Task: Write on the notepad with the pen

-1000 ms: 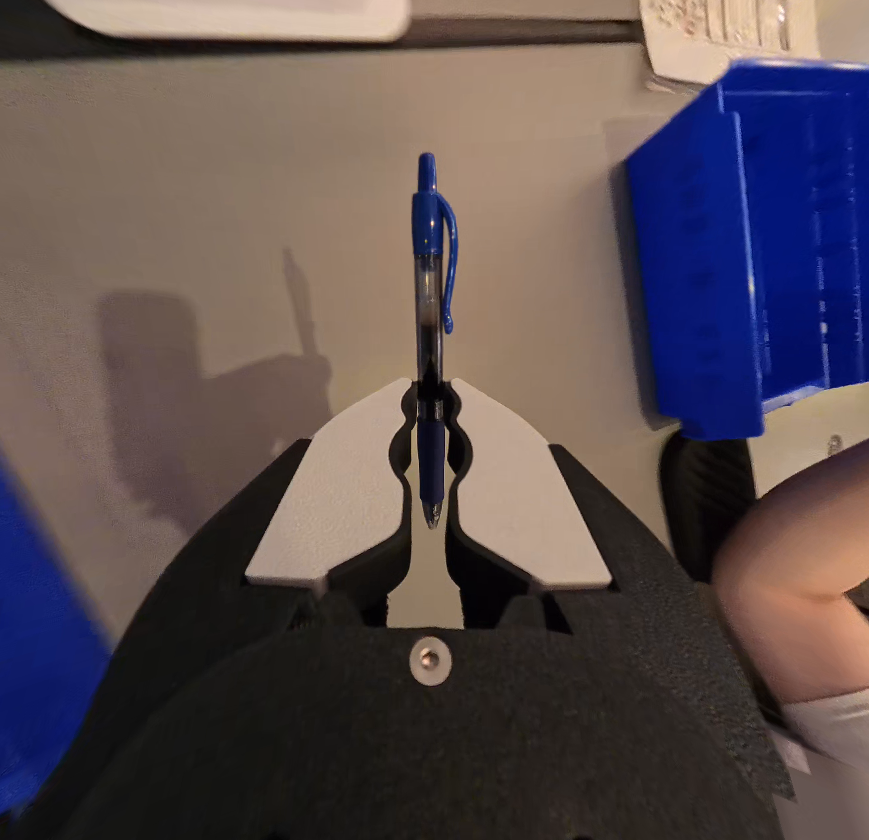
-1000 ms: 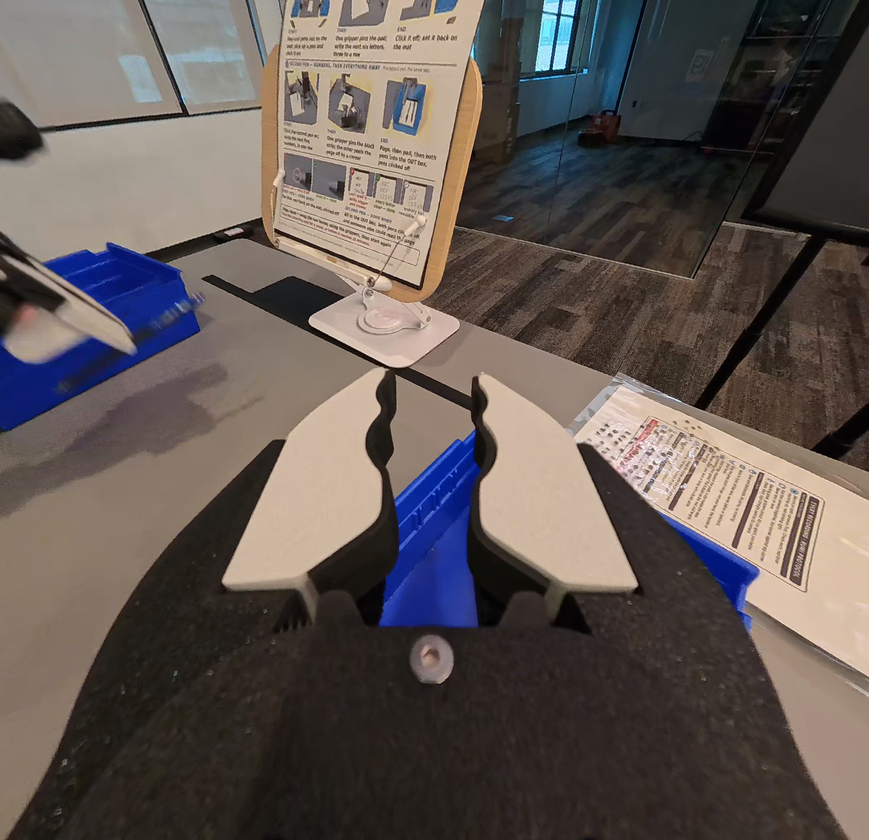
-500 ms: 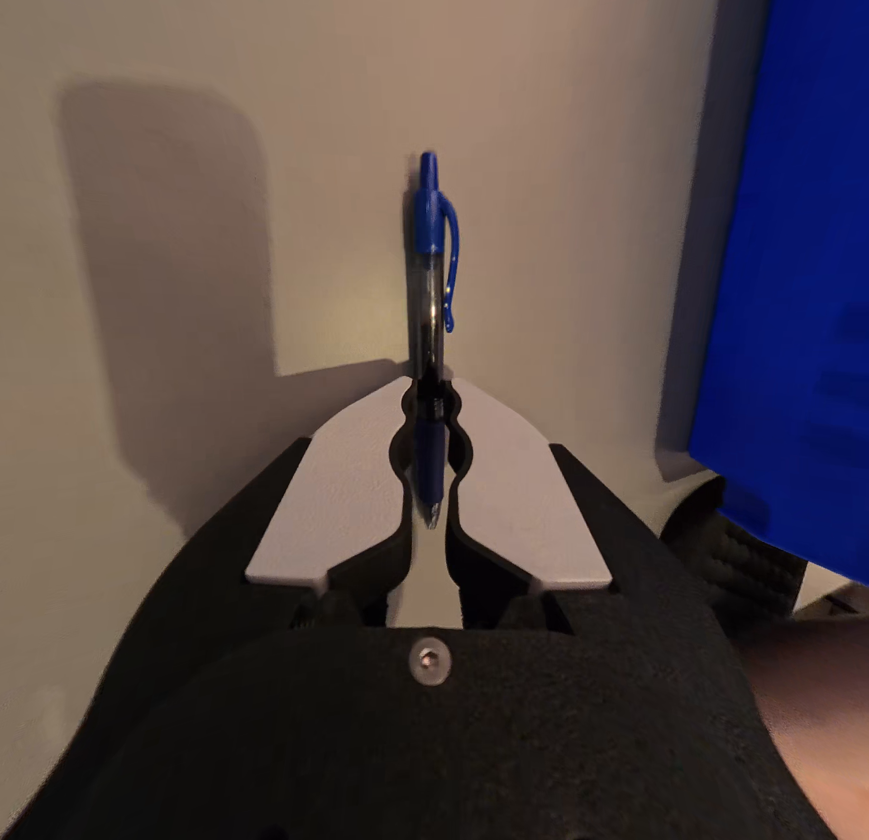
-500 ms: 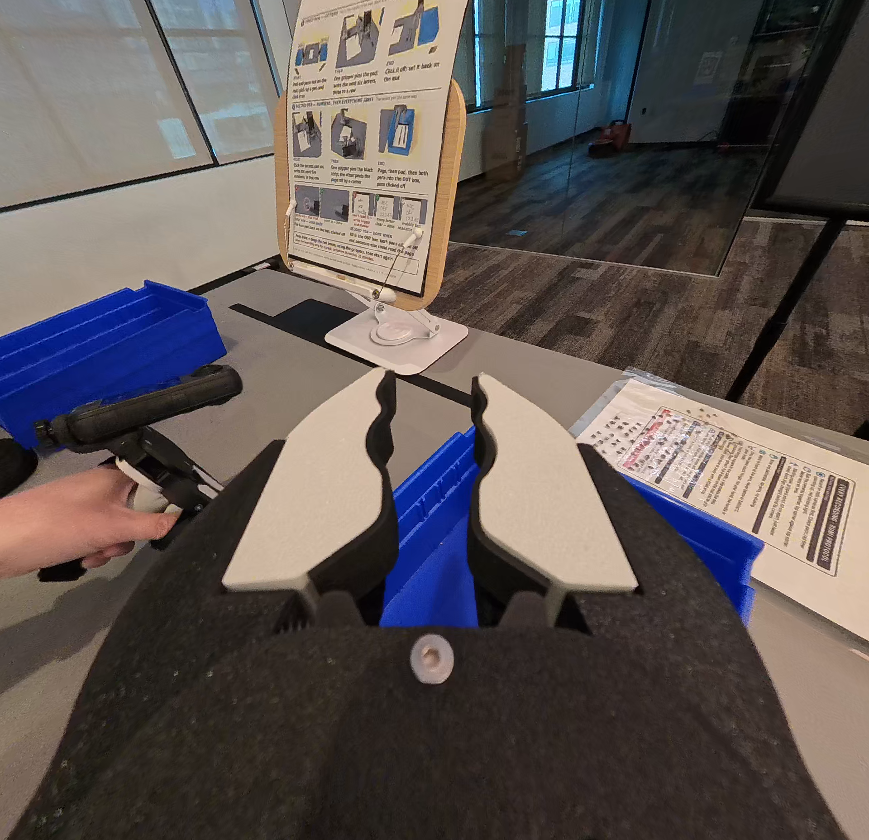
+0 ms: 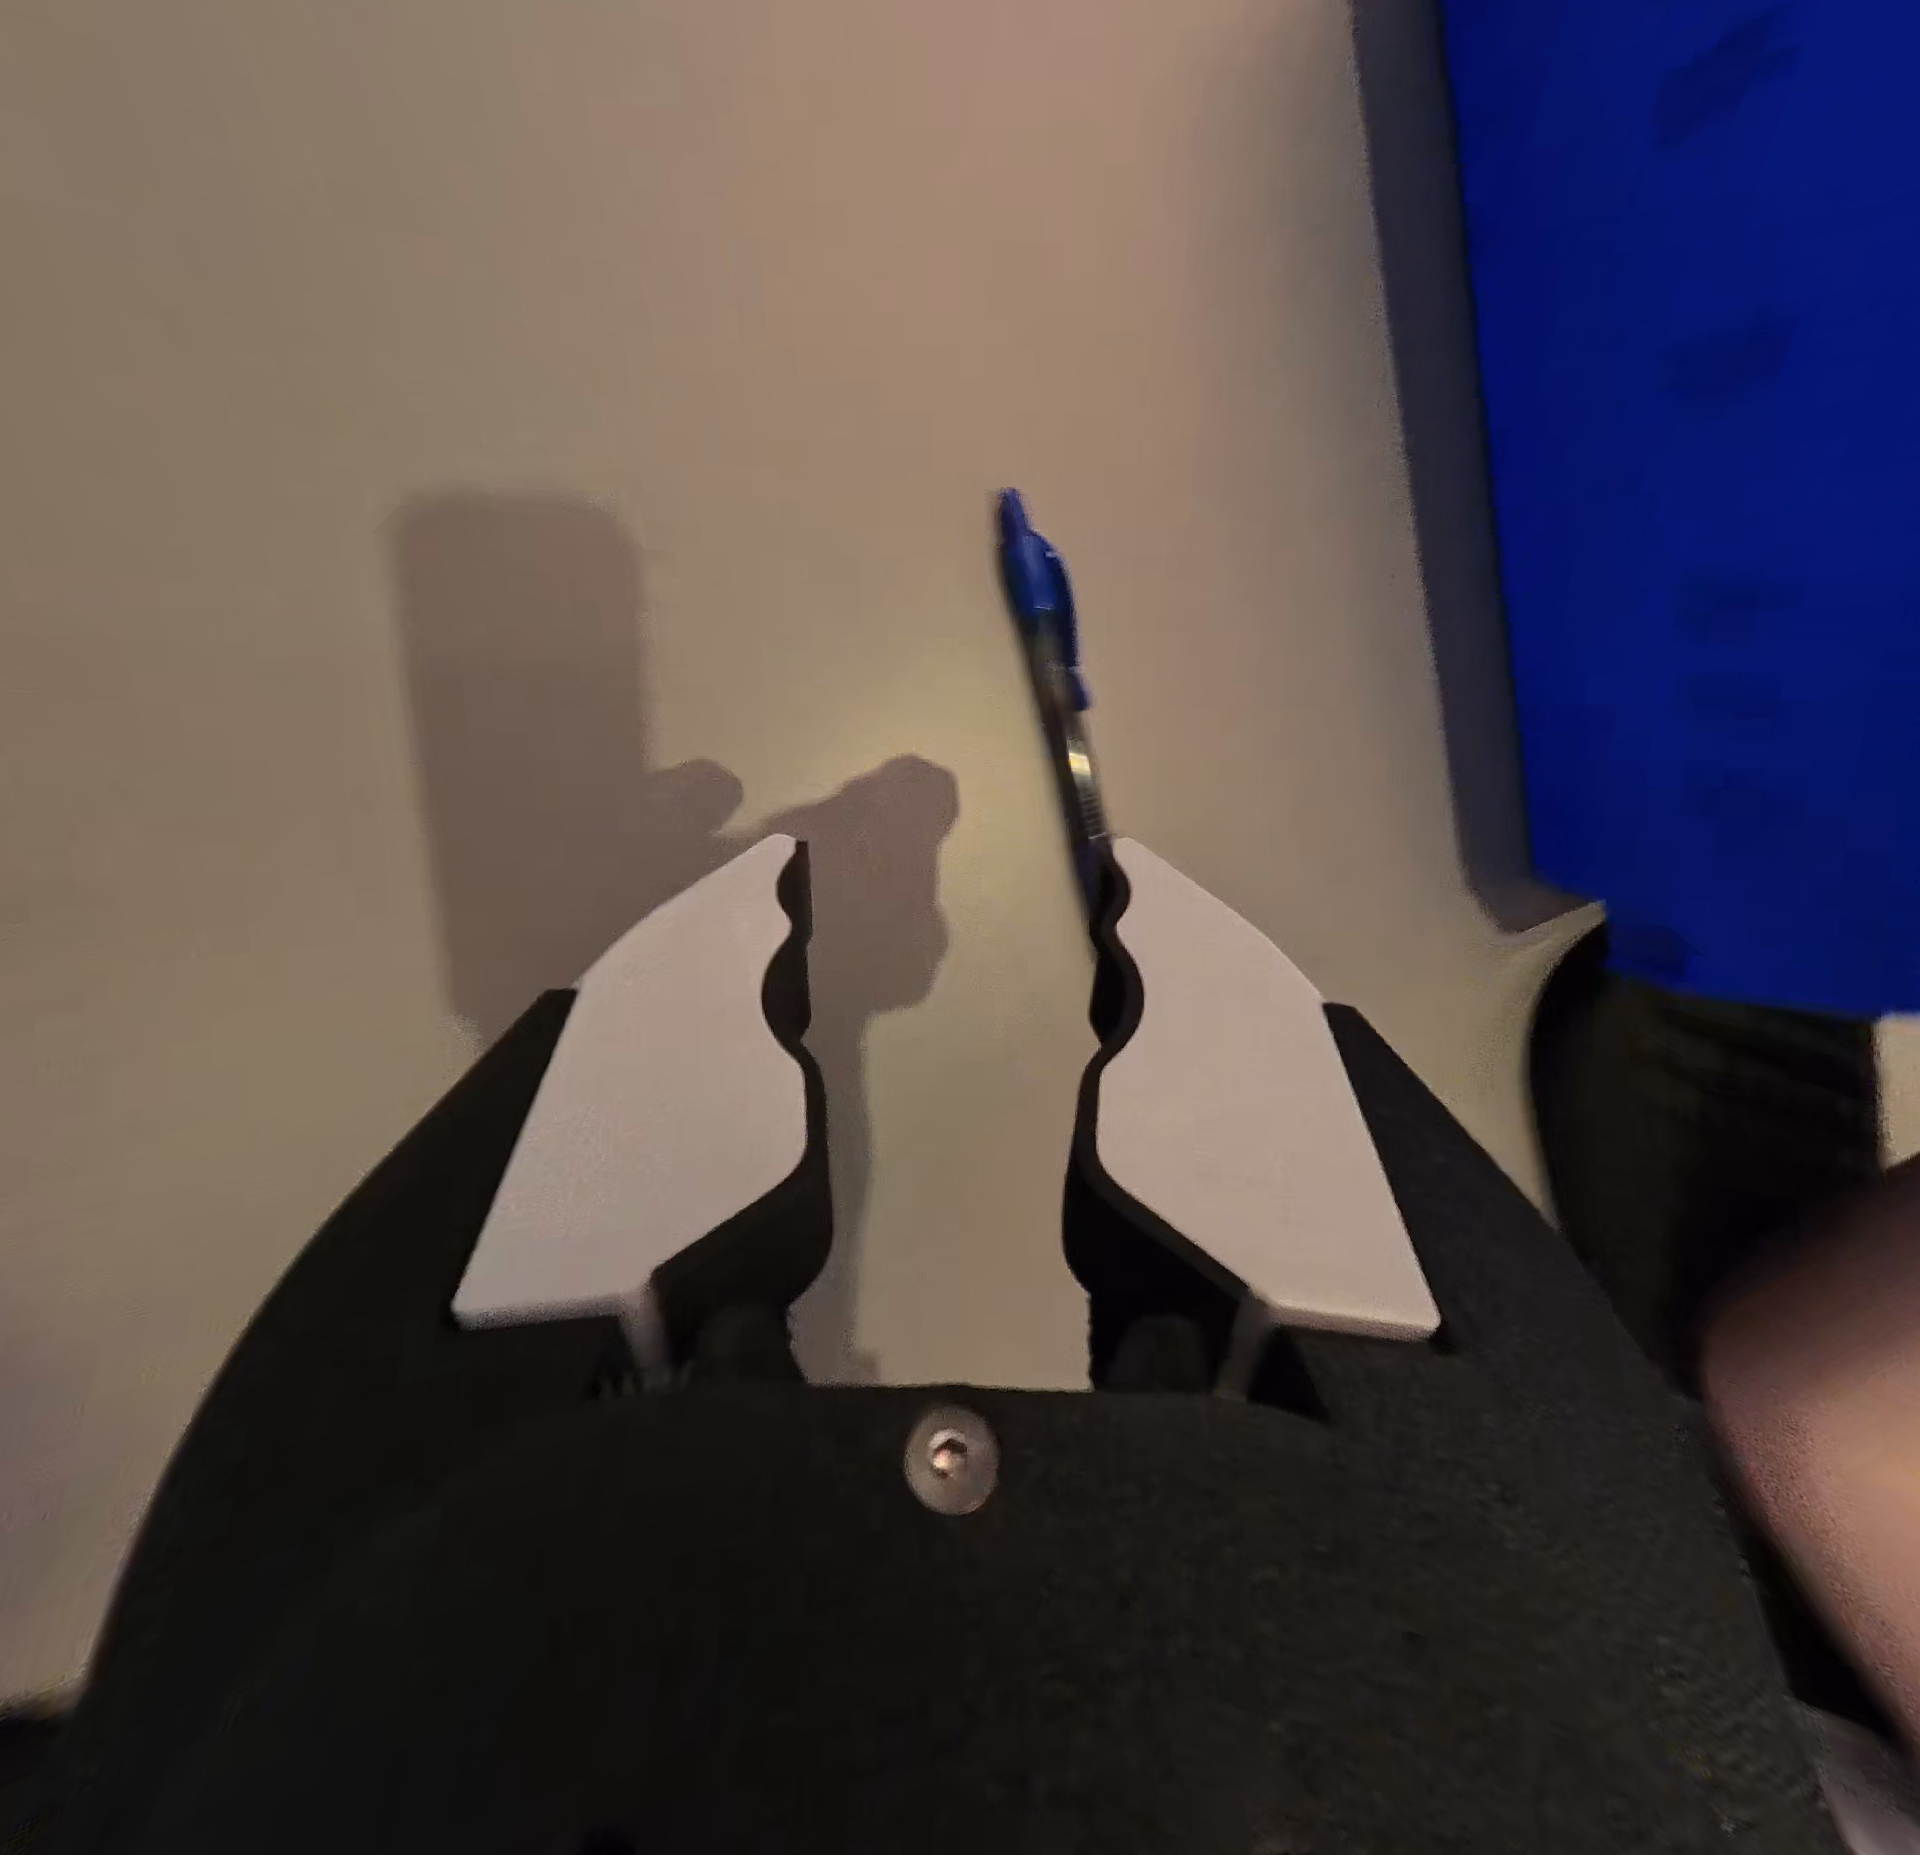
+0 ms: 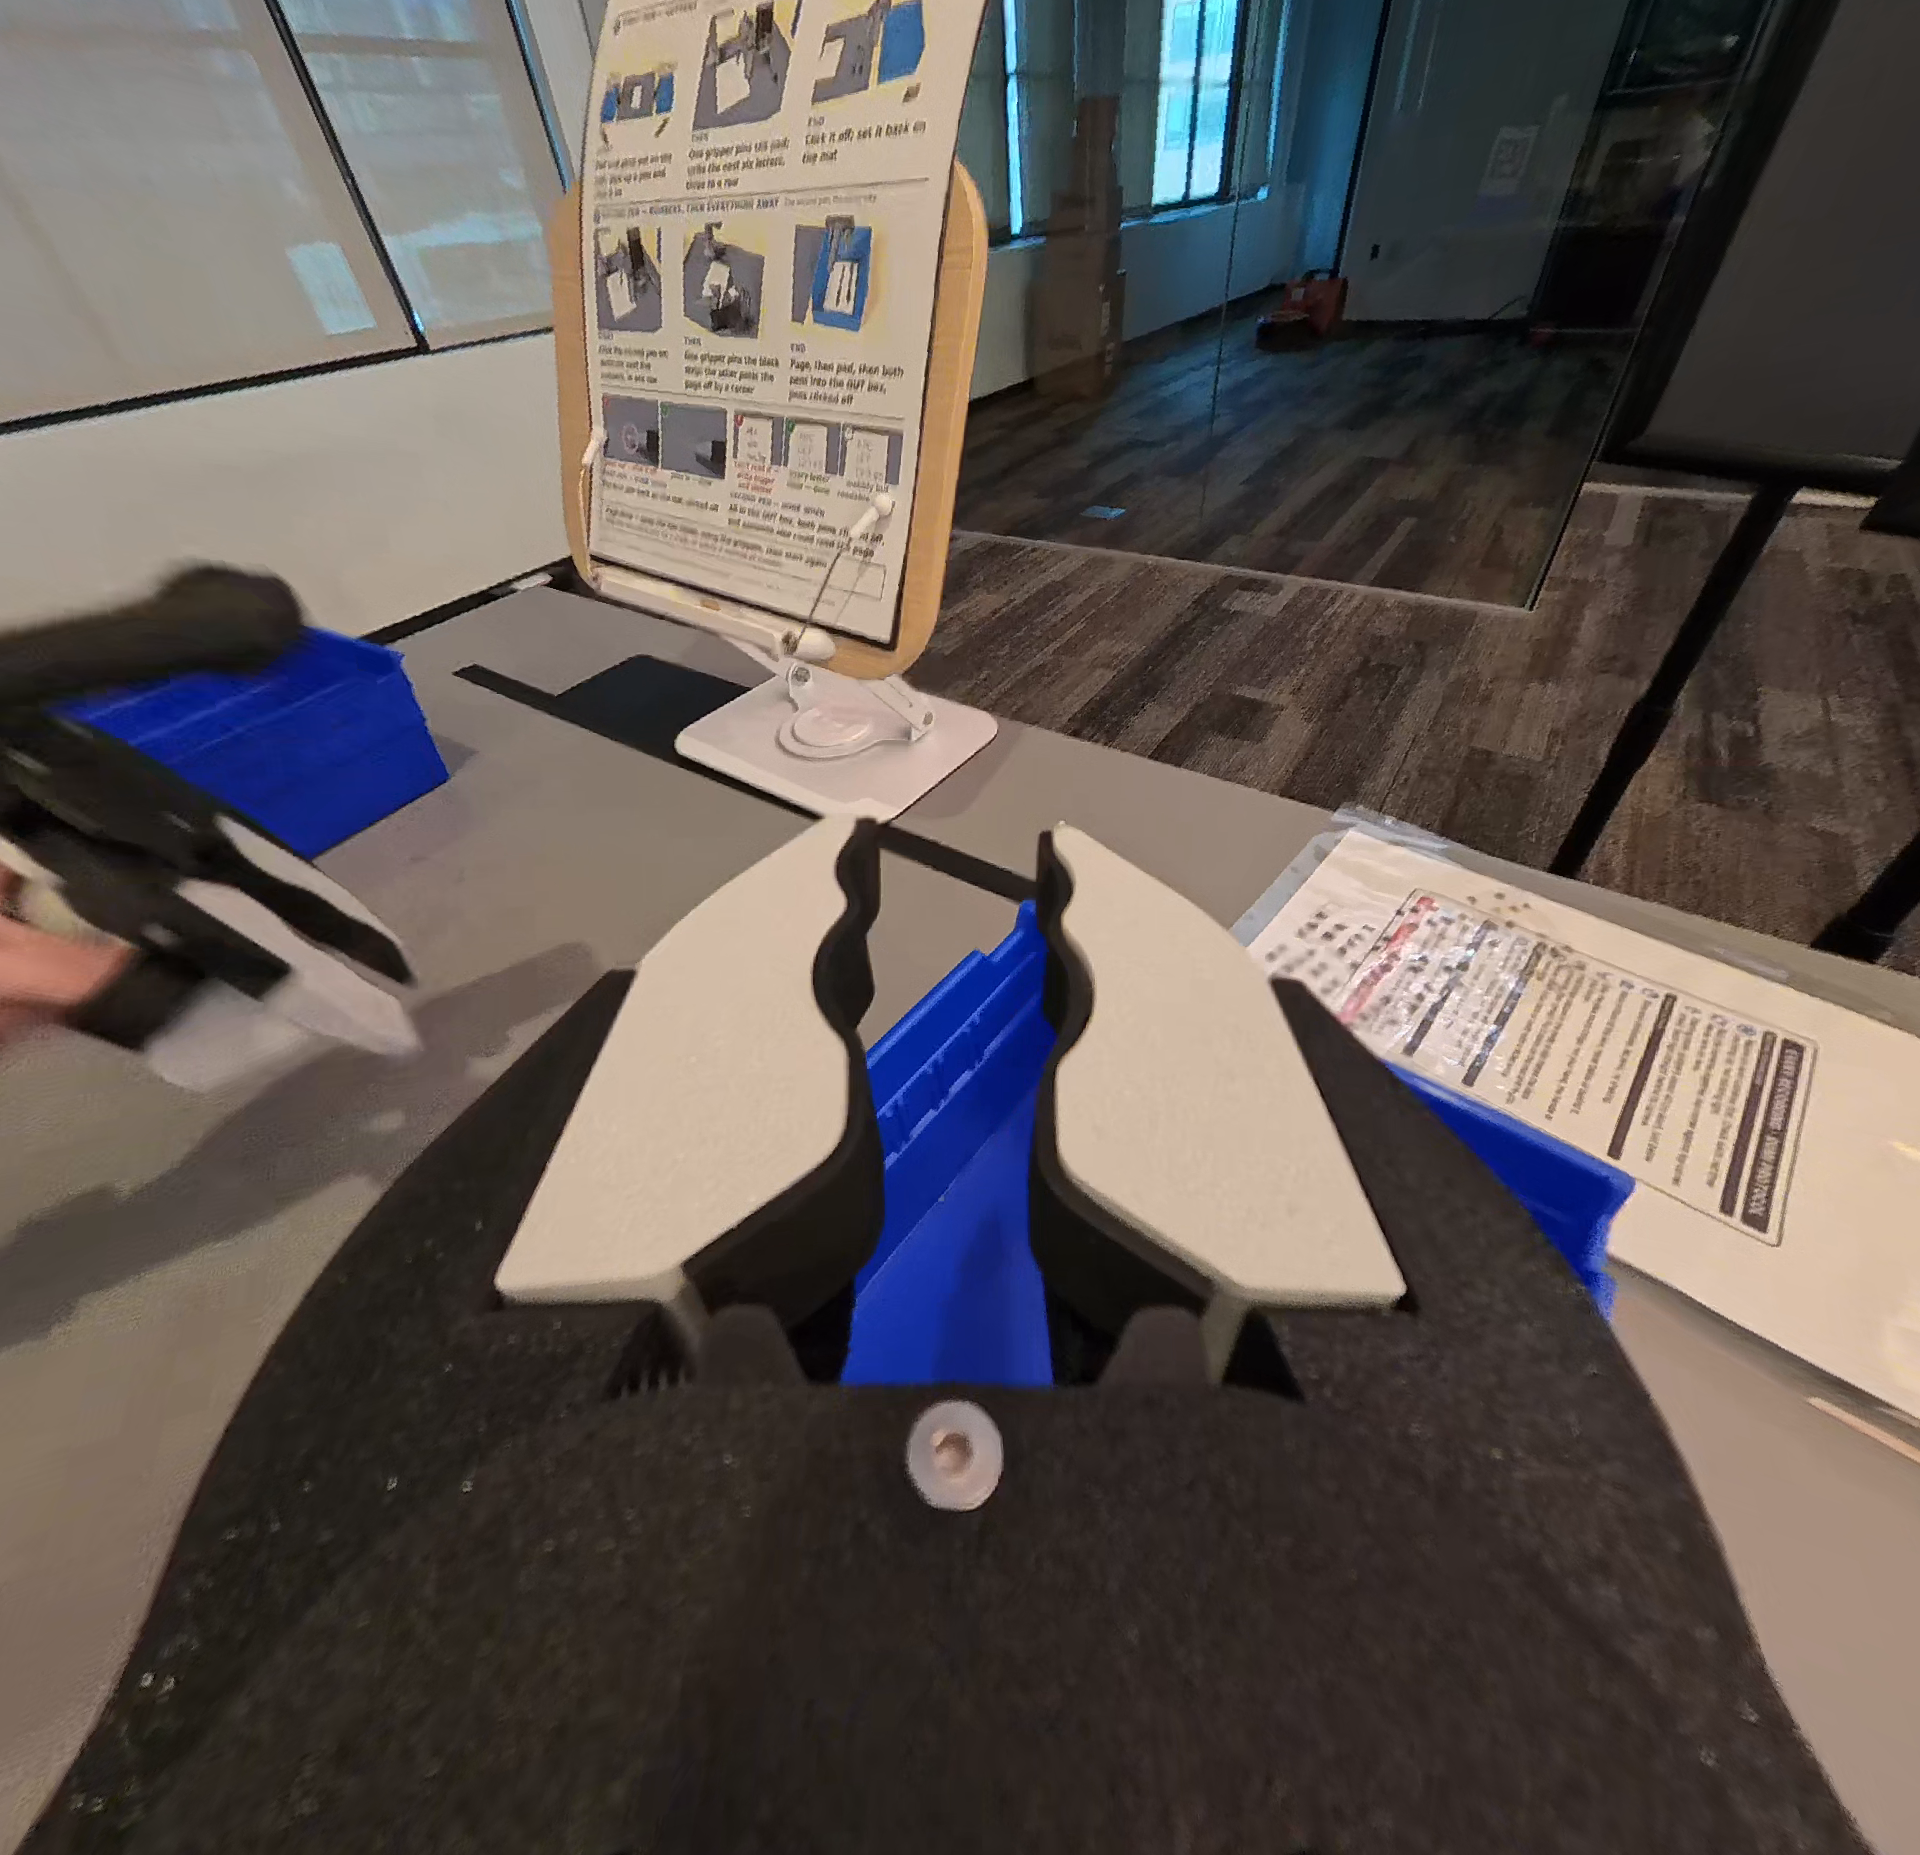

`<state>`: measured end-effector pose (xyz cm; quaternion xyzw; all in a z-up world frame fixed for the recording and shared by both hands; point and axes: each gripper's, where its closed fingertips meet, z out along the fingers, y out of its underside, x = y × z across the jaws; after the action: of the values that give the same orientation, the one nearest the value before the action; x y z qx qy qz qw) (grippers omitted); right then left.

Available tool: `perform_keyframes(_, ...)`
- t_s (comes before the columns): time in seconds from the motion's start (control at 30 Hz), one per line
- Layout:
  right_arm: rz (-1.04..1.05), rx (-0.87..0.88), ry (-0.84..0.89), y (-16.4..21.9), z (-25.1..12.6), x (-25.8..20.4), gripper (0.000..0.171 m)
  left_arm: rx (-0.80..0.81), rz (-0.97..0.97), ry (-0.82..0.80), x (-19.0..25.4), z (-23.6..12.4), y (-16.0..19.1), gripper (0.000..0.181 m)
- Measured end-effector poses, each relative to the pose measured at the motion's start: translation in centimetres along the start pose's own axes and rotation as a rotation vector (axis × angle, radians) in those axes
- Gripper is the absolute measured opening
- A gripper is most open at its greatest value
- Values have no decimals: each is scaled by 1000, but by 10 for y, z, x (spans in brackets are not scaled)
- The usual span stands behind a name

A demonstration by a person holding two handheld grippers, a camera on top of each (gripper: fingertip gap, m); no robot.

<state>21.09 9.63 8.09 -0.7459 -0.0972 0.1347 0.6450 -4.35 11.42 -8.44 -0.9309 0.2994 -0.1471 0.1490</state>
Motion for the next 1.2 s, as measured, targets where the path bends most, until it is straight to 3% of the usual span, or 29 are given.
perform_keyframes(0.17,17,40,-4,-7,-3,-1,27,185,52,-308,-133,-153,-22,52)
perform_keyframes(0.27,6,6,30,-2,-4,5,28,204,-60,-450,-232,-210,2,48)
perform_keyframes(0.33,3,-1,37,-1,-4,7,28,151,-187,-401,-283,-205,28,52)
perform_keyframes(0.43,5,-13,45,2,-3,8,28,89,-312,-303,-338,-165,60,54)
perform_keyframes(0.6,-24,-66,75,9,-1,10,29,-11,-319,-374,-402,-106,97,52)
perform_keyframes(0.87,-6,-79,87,16,-1,16,29,-103,-339,-372,-420,-70,115,51)
perform_keyframes(1.03,-7,-100,93,20,1,19,29,-59,-393,-320,-420,-64,114,46)
perform_keyframes(1.07,-10,-102,92,20,1,18,29,-60,-388,-317,-419,-64,115,40)
perform_keyframes(1.13,-16,-105,88,19,1,17,29,-56,-388,-287,-415,-64,115,11)
perform_keyframes(1.2,-21,-102,86,18,1,16,29,-42,-406,-287,-415,-64,115,10)
